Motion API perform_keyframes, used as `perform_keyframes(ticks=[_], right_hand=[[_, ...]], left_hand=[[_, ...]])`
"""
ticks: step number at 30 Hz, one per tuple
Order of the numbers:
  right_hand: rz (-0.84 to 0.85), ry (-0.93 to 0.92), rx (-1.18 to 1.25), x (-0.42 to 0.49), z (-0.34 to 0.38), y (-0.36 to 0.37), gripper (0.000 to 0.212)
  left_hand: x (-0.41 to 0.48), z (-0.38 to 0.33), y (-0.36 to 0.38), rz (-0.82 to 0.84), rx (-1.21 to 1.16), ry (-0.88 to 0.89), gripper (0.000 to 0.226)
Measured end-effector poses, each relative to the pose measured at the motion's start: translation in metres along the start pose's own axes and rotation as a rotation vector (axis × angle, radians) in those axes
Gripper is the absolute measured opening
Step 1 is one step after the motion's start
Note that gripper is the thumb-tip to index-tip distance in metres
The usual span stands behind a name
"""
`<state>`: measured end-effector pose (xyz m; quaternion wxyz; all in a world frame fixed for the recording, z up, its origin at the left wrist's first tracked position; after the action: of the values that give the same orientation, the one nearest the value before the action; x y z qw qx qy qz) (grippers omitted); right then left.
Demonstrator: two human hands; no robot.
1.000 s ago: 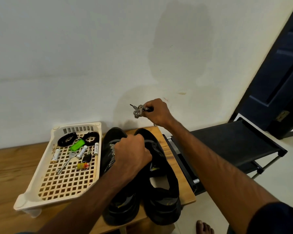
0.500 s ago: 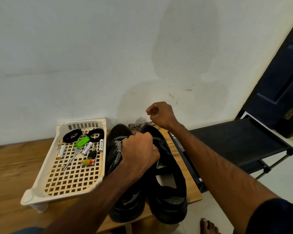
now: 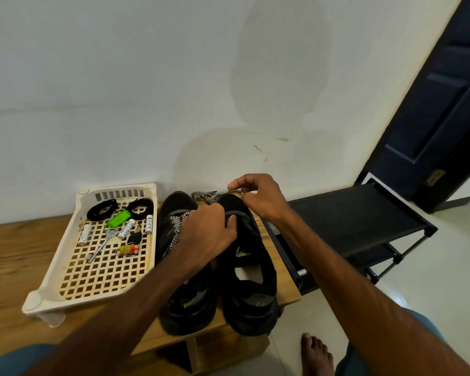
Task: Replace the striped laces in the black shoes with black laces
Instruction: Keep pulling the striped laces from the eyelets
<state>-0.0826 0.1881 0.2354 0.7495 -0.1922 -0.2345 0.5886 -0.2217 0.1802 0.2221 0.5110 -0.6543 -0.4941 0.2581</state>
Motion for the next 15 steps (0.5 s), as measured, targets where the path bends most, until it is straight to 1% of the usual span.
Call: perform_keyframes(ticks=[2,5,6,8,11,13,14,15], right_hand=[[0.050,-0.004,-0.068,-0.014,-0.001,-0.003,0.033],[0.171,0.025,-0.200,-0.044,-0.011,-0.001,0.041],[0.224,0.042,-0.207,-0.056,-0.013,0.003,0.044],[0.316,0.047,-0.245,-0.076,-0.015,0.014,0.048],[0.385,0.011,-0.373,-0.093,-0.013,0.030,0.055],[0.372,0.029,-0.395,-0.097,-0.015,0.036,0.059],[0.342,0.037,-0.404,-0.098,-0.015,0.035,0.062],[0.298,0.042,-0.407,-0.098,-0.015,0.033,0.063]], left_hand=[[-0.002,0.003,-0.008,0.014,0.024,0.027,0.042],[-0.006,0.015,-0.025,0.037,-0.018,0.052,0.016],[-0.009,0.019,-0.030,0.056,-0.049,0.064,0.016],[-0.015,0.026,-0.035,0.119,-0.096,0.088,0.028],[-0.028,0.037,-0.036,0.190,-0.102,0.070,0.031],[-0.036,0.043,-0.039,0.175,-0.109,0.047,0.029],[-0.041,0.046,-0.040,0.166,-0.060,0.032,0.031],[-0.046,0.050,-0.039,0.169,0.022,0.009,0.040]])
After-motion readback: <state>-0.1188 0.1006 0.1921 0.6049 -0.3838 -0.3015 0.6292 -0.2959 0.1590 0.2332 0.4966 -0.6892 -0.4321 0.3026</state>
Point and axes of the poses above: each hand's wrist, its own x-axis towards the middle knuckle, its own y-axis out of the palm, z = x × y, the point moved 10 cm from there along x, towards the middle knuckle
